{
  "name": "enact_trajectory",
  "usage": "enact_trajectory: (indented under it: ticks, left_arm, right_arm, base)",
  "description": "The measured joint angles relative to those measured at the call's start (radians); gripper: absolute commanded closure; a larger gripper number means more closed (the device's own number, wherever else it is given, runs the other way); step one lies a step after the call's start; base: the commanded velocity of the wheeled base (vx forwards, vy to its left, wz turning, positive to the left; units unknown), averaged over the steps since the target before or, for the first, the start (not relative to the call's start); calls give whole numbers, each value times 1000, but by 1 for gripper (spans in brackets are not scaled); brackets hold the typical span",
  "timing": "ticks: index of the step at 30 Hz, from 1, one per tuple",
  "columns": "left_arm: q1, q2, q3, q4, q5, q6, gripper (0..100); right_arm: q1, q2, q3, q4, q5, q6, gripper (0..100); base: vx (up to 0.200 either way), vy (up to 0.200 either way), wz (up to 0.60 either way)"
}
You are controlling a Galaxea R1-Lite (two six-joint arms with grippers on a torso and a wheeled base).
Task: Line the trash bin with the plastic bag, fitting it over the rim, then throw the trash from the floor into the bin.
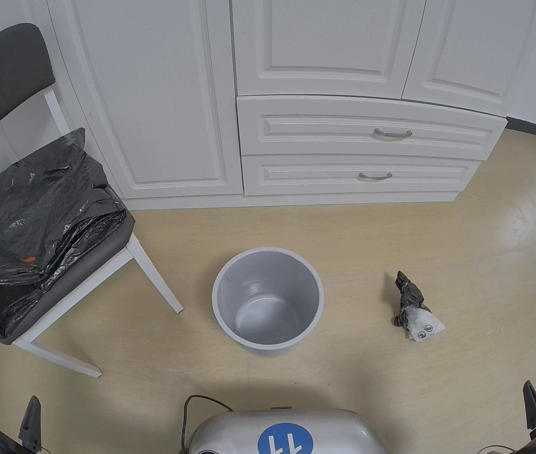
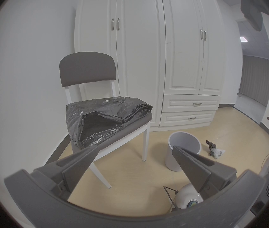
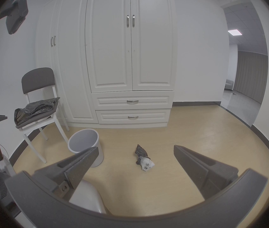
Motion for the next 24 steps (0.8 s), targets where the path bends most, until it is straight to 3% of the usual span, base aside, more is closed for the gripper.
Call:
enact_trajectory:
  ticks: [12, 18, 24]
  left_arm:
    - [0, 0, 0, 0, 0, -1, 0]
    - [0, 0, 0, -6, -60, 73, 0]
    - [0, 0, 0, -7, -50, 31, 0]
  right_arm:
    - [0, 0, 0, 1, 3, -16, 0]
    - [-1, 0, 0, 3, 22, -69, 0]
    - [0, 0, 0, -2, 17, -26, 0]
  base:
    - [0, 0, 0]
    - [0, 0, 0]
    - [0, 0, 0]
